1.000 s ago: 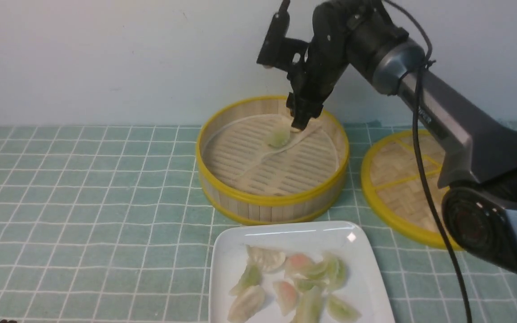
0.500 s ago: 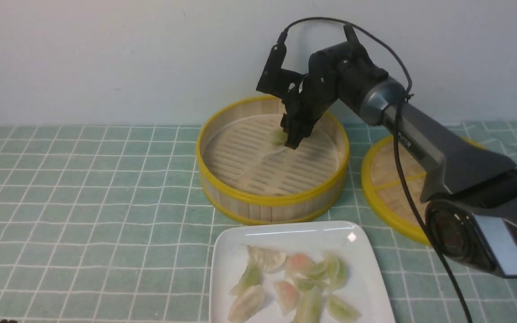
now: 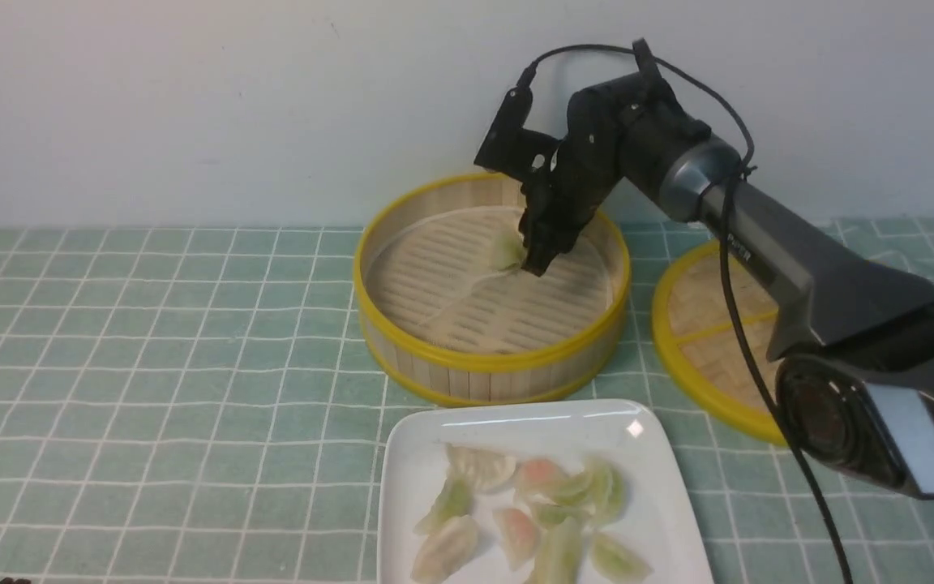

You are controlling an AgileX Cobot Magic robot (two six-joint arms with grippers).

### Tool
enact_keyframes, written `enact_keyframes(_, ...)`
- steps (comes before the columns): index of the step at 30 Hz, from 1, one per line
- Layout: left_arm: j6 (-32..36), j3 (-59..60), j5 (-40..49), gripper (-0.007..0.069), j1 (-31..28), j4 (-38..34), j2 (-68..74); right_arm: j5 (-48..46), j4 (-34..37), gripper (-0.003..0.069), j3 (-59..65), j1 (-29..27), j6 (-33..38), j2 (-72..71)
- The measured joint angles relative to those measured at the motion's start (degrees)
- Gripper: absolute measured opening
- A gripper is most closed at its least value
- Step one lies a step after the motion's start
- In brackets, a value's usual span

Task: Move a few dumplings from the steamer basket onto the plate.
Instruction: Use the right arm to grab a dumpling from inside the steamer, then use the right arm to put the dumpling into the plate

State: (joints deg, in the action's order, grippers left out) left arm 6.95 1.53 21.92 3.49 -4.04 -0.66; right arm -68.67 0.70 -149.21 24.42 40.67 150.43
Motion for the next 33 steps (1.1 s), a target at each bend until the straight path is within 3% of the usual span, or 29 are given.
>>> enact_keyframes(3, 0.0, 0.0, 0.0, -0.0006, 0.0, 0.0, 0.0, -2.6, 0.2, 0.0205, 0.0, 0.0, -1.8, -2.6)
enact_keyframes(13, 0.0, 0.0, 0.0, -0.0006, 0.0, 0.0, 0.0, -3.3, 5.6, 0.0205, 4.0, 0.0, -19.9, -18.5)
enact_keyframes(18, 0.0, 0.0, 0.0, -0.0006, 0.0, 0.0, 0.0, -3.2, 10.2, 0.0205, 27.5, 0.6, -22.2, -34.9)
enact_keyframes(23, 0.0, 0.0, 0.0, -0.0006, 0.0, 0.0, 0.0, -3.2, 13.7, 0.0205, 53.1, 5.0, -22.4, -49.6)
enact_keyframes(28, 0.0, 0.0, 0.0, -0.0006, 0.0, 0.0, 0.0, -2.9, 15.4, 0.0205, 70.8, 11.0, -22.4, -52.7)
enact_keyframes(33, 0.0, 0.0, 0.0, -0.0006, 0.0, 0.0, 0.0, -2.2, 16.1, 0.0205, 80.0, 15.1, -25.1, -52.4)
